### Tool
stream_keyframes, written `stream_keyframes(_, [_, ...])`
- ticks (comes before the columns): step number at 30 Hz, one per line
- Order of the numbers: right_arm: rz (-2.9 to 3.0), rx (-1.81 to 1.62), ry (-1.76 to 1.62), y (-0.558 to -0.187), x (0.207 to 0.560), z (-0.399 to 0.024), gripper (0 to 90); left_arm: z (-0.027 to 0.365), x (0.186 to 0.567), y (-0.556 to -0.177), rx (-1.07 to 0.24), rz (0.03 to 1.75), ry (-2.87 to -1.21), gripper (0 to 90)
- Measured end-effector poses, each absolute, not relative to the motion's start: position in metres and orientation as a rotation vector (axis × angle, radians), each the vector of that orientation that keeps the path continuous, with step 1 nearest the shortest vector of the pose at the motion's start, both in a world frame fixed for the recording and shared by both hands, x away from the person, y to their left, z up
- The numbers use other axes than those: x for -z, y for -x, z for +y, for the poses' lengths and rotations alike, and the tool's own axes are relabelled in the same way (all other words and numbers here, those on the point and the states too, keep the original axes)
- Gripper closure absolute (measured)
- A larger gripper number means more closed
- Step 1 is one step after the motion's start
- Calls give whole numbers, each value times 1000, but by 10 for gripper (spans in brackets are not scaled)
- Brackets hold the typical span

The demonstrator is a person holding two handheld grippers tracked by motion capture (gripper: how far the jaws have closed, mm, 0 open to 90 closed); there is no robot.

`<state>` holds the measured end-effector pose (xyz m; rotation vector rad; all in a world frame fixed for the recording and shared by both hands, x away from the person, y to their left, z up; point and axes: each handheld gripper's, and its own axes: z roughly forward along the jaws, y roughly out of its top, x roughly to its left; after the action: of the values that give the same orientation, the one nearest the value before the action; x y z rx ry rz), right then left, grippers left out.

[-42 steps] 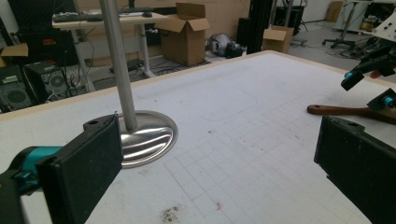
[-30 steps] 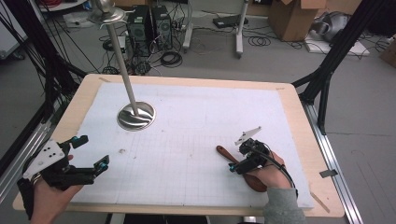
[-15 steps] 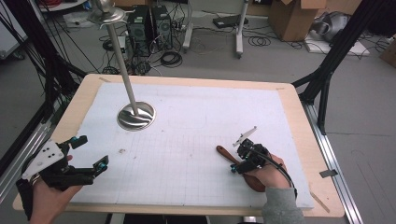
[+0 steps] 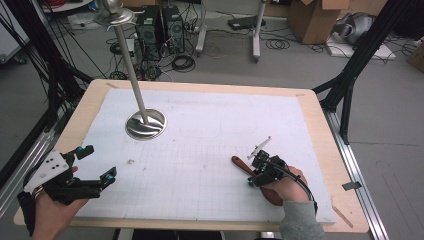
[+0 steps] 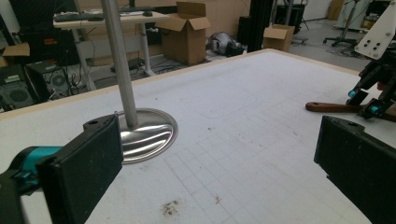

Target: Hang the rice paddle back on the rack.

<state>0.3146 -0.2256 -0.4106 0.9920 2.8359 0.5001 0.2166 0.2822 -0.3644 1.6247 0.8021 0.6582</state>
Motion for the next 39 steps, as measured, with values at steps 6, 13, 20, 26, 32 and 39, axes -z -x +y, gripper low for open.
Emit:
stream_keyframes(6, [2829, -520, -1022, -316, 411, -229, 655, 283, 365, -217, -660, 803, -1631, 18])
stream_keyframes(13, [2808, -526, -1051, -318, 411, -231, 731, 284, 365, -216, -660, 804, -1629, 18])
stream_keyframes(20, [2802, -521, -1093, -318, 410, -231, 754, 285, 366, -217, -657, 810, -1627, 18])
stream_keyframes(26, [2794, -550, -1093, -318, 411, -233, 758, 284, 364, -216, -659, 805, -1625, 17])
stream_keyframes(32, [2761, -603, -1095, -318, 409, -236, 760, 284, 364, -218, -654, 804, -1624, 18])
stream_keyframes(39, [2702, -672, -1102, -316, 403, -240, 761, 282, 363, -218, -653, 798, -1622, 18])
